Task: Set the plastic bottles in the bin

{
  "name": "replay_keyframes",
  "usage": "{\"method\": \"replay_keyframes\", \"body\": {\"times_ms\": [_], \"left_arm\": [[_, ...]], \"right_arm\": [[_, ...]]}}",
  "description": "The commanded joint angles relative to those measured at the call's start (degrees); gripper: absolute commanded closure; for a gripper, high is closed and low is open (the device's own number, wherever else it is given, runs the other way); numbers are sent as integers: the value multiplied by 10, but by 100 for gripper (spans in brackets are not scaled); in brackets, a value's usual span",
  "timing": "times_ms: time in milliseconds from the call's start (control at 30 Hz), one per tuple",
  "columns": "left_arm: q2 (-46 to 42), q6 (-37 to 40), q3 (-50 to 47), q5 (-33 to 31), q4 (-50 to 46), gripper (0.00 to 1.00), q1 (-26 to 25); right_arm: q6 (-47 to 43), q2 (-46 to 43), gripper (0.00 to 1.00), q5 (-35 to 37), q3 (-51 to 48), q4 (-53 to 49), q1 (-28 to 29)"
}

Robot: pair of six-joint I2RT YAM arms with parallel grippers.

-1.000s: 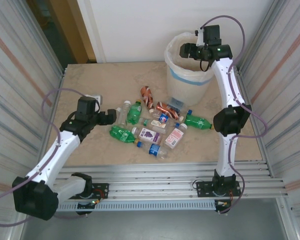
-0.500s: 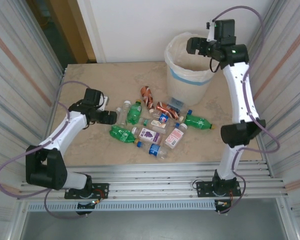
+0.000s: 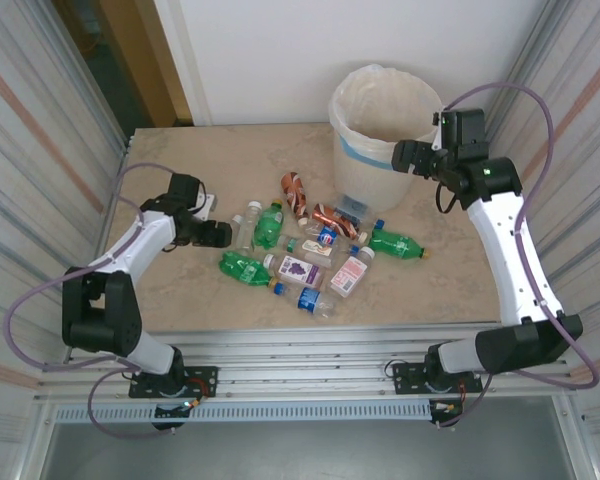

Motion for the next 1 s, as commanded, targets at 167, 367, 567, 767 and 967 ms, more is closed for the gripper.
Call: {"method": "replay_keyframes", "body": {"times_ms": [167,367,567,767,967], "left_arm": [[36,10,17,4,-9,15,1],[66,10,29,-2,-7,15,1],[97,5,45,-22,-12,14,1],[124,3,61,-42,-23,14,1],[147,-2,72,-57,-29,16,1]], "right_arm": [[52,-80,2,48,-68,-1,29],[63,-96,2,53,-92,2,36],[67,-104,2,42,-109,17,40],[70,-106,2,42,-118,23,43],[71,-105,2,40,-121,25,43]]}}
